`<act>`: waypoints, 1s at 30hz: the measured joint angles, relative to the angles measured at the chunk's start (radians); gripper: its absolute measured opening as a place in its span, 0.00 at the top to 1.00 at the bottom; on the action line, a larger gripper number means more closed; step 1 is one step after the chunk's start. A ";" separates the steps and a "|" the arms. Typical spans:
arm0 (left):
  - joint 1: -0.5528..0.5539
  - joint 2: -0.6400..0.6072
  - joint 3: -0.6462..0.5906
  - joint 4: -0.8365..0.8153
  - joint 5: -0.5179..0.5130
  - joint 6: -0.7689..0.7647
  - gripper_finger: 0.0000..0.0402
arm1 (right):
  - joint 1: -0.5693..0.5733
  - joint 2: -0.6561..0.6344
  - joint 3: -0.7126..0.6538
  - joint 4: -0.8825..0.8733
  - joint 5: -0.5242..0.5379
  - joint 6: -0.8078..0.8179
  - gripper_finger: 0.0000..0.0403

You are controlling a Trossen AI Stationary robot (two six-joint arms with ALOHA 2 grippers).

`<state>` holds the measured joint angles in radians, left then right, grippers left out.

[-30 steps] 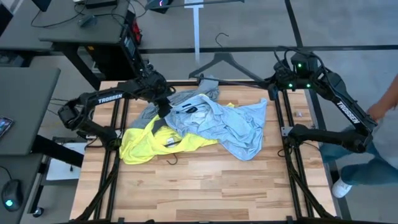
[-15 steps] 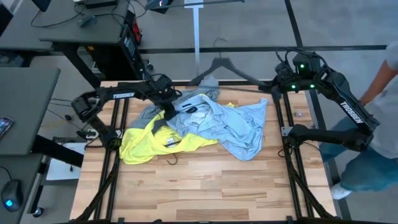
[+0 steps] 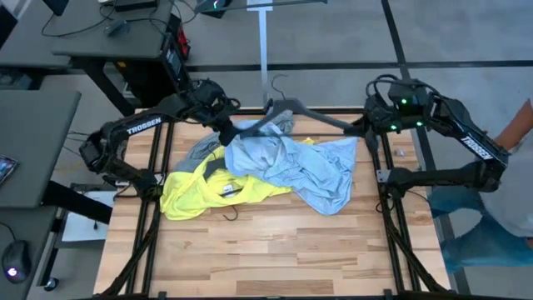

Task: Hang clothes
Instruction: Hang the blue shirt on the black hanger

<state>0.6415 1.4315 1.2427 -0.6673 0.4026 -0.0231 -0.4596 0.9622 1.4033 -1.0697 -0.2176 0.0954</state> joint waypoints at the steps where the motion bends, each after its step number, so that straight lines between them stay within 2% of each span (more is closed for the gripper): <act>1: -0.005 0.000 0.010 -0.007 0.000 -0.009 1.00 | 0.003 0.006 0.000 -0.005 -0.004 -0.006 0.93; 7: -0.013 0.001 0.059 -0.028 -0.081 -0.023 1.00 | 0.053 0.022 0.000 -0.020 -0.011 0.004 0.93; 13: -0.031 0.001 0.059 -0.040 -0.078 -0.066 1.00 | 0.059 0.041 0.000 -0.043 0.175 -0.047 0.93; 17: -0.063 -0.004 0.078 -0.088 -0.075 -0.071 1.00 | 0.060 0.045 0.006 -0.022 0.203 -0.075 0.93; 22: -0.072 -0.004 0.190 -0.192 -0.121 -0.070 1.00 | 0.056 0.048 0.057 -0.025 0.211 -0.098 0.93; 30: -0.073 -0.008 0.382 -0.235 -0.206 -0.067 1.00 | 0.089 0.052 0.131 -0.003 0.228 -0.148 0.93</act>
<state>0.5686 1.4239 1.6245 -0.9020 0.1970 -0.0906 -0.3711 1.0138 1.5345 -1.0728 0.0105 -0.0530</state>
